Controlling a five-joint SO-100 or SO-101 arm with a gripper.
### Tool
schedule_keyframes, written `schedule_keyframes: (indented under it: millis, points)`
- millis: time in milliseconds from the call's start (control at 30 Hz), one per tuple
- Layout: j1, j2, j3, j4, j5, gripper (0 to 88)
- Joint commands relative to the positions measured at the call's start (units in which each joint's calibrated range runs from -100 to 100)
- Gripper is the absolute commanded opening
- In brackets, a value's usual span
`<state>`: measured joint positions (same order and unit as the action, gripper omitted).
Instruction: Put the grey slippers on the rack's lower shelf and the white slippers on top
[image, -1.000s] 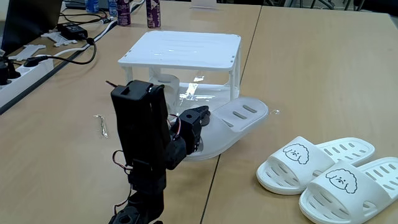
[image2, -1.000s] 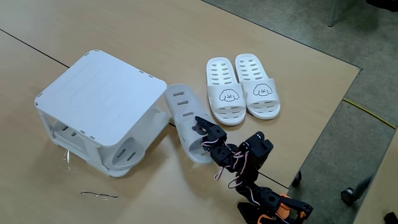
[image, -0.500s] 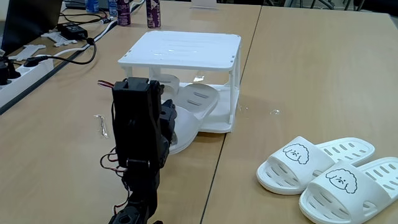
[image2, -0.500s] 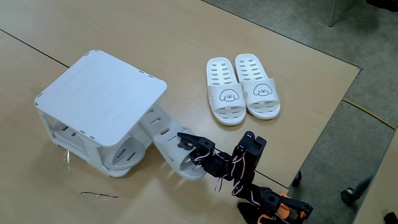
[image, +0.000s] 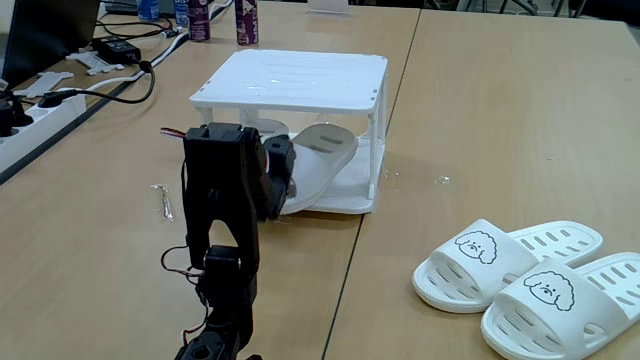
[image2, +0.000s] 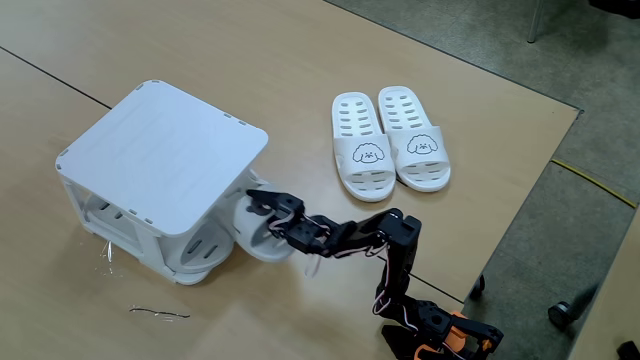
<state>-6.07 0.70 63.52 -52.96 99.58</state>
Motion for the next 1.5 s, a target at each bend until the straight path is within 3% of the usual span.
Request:
schedule_keyframes:
  millis: [0, 133, 433, 567, 633, 800, 1300, 1333, 1433, 1467]
  points:
    - [0.56, 5.4, -18.82, 5.94, 0.42, 0.7]
    - [1.05, 17.35, -33.53, 6.2, 0.42, 0.7]
    - [2.94, 39.05, -69.52, 17.59, 0.42, 0.7]
    - [3.68, 44.27, -74.03, 17.41, 0.42, 0.9]
    - [4.01, 44.69, -74.39, 17.41, 0.42, 6.2]
    - [4.09, 43.43, -73.76, 17.24, 0.42, 33.6]
    - [7.38, -5.96, -10.52, 16.98, 0.42, 33.5]
    - [7.38, -10.08, -5.92, 16.98, 0.42, 30.4]
    - [7.3, -24.22, 8.78, 12.06, 0.42, 4.6]
    - [7.05, -27.08, 12.84, 8.96, 0.42, 0.0]
